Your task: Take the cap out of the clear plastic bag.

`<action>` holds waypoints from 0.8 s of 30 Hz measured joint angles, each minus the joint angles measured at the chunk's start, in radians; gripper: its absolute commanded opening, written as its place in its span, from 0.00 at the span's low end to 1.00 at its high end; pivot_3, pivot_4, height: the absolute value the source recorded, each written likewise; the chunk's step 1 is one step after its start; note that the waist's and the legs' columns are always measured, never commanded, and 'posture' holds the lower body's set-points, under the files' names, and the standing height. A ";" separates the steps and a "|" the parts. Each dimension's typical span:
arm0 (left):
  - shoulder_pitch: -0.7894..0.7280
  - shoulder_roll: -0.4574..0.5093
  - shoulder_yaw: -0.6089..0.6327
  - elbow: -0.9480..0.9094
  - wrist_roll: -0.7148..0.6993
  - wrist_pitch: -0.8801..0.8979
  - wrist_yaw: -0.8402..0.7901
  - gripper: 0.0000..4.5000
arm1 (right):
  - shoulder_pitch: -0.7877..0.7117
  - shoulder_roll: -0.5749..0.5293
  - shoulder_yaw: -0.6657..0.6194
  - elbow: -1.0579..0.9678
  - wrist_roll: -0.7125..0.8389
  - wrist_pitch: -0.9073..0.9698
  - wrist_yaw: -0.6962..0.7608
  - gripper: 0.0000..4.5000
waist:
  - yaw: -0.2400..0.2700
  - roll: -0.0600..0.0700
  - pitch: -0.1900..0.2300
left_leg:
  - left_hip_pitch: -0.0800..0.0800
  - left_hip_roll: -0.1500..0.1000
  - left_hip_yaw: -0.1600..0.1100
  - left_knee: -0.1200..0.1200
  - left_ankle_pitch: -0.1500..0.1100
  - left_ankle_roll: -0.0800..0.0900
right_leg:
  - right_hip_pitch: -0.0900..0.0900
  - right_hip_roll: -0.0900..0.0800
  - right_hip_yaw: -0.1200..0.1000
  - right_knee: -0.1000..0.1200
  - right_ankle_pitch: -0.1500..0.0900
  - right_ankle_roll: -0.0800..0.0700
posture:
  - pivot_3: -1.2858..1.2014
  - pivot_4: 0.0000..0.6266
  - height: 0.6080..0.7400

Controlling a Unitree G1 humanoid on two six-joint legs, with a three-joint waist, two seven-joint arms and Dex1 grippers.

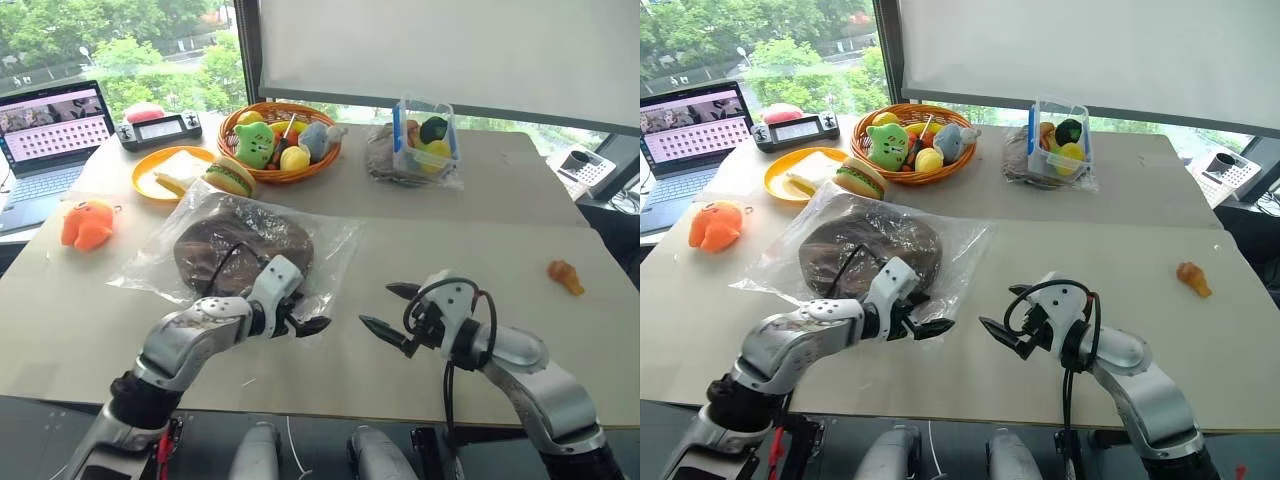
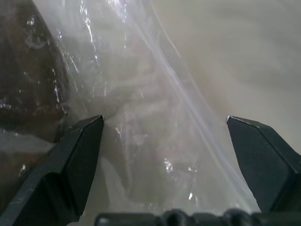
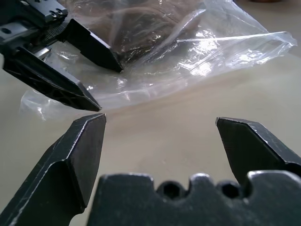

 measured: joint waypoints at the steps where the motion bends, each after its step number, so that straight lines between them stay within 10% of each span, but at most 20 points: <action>1: -0.005 0.006 -0.010 -0.001 0.010 0.003 0.000 1.00 | 0.005 -0.002 -0.005 -0.009 0.001 0.000 -0.001 1.00 | -0.001 0.000 0.000 | 0.001 0.000 0.000 0.000 0.000 0.000 | 0.000 0.000 0.000 0.000 0.000 0.000 | 0.52 0.24 1.00; 14: -0.042 0.105 -0.078 -0.052 0.103 0.051 -0.044 1.00 | 0.019 -0.002 -0.023 -0.027 0.011 0.017 -0.019 1.00 | -0.016 0.001 0.000 | 0.005 0.001 0.000 -0.002 0.000 0.000 | 0.002 0.002 0.002 0.001 -0.002 0.003 | 0.52 0.24 1.00; 24: -0.044 0.110 -0.072 -0.048 0.130 0.058 -0.065 0.32 | 0.019 -0.002 -0.023 -0.027 0.018 0.017 -0.019 1.00 | -0.014 0.001 0.000 | 0.005 0.001 0.000 -0.002 0.000 0.000 | 0.002 0.001 0.002 0.000 -0.002 0.003 | 0.52 0.24 1.00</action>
